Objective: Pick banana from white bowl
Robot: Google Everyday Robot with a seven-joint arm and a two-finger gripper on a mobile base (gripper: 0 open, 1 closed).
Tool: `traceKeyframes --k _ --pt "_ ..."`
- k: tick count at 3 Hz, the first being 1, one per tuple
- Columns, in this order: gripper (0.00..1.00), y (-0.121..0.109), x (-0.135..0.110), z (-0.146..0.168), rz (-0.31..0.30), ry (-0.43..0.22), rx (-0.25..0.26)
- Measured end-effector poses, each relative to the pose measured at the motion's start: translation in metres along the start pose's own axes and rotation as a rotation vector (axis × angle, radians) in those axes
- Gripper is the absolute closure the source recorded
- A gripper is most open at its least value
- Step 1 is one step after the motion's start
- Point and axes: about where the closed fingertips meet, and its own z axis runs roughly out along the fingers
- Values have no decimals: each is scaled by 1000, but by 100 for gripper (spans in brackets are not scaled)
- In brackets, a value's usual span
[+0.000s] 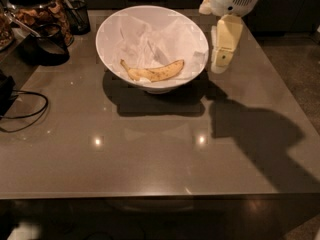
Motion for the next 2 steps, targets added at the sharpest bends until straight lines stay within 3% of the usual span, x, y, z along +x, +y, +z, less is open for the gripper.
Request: traceKeyframes --k 2 --pt "0 -17 -19 13 3 -57 16"
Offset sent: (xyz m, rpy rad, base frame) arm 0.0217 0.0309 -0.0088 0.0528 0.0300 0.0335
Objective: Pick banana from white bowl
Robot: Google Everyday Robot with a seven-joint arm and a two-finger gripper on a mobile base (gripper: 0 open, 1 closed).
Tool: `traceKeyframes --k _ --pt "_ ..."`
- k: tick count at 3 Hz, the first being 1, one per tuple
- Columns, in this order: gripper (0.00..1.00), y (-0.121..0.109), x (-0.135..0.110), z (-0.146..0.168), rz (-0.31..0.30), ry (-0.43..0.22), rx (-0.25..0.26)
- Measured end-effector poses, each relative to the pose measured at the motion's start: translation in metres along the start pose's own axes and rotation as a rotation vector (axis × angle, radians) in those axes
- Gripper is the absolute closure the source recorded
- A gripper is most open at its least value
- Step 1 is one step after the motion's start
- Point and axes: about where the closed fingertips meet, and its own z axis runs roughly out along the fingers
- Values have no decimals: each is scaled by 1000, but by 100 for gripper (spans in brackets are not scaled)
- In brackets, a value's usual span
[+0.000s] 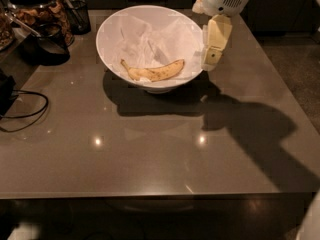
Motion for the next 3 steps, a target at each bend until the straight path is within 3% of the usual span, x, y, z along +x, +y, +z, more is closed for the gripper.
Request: traceKeyframes --k 1,2,3 --pt "0 -12 -10 10 -22 -12 -17" --pt "9 -25 -17 23 -49 -4 -35" --pt "10 -37 -19 37 -63 12 -48"
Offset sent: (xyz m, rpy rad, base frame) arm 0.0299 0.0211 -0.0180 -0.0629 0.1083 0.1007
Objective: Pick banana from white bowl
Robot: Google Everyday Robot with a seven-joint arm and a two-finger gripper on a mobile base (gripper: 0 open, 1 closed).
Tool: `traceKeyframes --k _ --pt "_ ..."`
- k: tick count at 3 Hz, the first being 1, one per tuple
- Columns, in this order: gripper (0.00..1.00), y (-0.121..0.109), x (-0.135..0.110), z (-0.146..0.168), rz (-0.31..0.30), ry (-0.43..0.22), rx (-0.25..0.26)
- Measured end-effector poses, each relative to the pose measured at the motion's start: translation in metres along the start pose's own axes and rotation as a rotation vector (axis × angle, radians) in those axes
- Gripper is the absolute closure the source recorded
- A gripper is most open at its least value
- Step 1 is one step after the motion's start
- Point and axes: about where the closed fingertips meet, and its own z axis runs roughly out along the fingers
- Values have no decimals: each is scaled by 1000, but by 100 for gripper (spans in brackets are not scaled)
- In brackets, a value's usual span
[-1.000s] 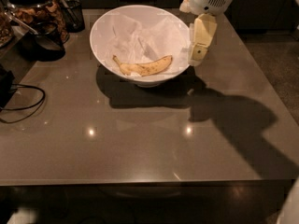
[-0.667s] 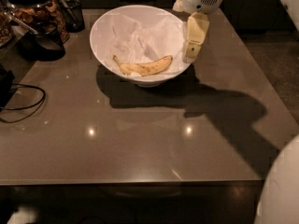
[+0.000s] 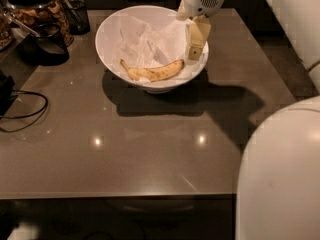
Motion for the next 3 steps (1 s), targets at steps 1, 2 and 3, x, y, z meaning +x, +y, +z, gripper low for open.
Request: traceKeyframes --k 1,2,3 --pt "15 -10 3 17 -5 16 -18" --pt "23 -18 7 31 -10 26 -34" --pt "23 -25 8 45 -14 37 -49"
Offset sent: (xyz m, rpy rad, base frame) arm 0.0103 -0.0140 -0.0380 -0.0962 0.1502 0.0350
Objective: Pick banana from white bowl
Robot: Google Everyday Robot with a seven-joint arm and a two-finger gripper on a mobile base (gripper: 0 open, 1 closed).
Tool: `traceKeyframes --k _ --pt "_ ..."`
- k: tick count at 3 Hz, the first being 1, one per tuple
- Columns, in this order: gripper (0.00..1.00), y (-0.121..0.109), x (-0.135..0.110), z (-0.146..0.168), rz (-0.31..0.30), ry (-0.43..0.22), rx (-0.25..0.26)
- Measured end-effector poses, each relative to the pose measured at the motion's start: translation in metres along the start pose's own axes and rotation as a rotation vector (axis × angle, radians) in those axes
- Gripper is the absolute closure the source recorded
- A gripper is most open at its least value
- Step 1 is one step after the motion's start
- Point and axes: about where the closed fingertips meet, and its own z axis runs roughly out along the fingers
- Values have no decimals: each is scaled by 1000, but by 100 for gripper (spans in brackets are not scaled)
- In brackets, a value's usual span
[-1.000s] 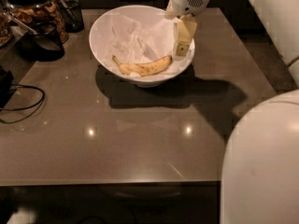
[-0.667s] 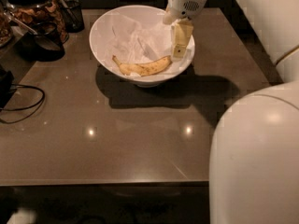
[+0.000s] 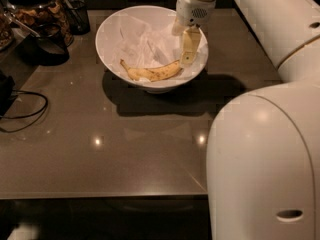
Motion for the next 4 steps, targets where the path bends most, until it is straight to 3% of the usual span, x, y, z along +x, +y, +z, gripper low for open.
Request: traceKeyframes --k 2,4 --pt "28 -7 -5 28 -23 34 -40" --pt "28 4 -16 32 -53 87 -53"
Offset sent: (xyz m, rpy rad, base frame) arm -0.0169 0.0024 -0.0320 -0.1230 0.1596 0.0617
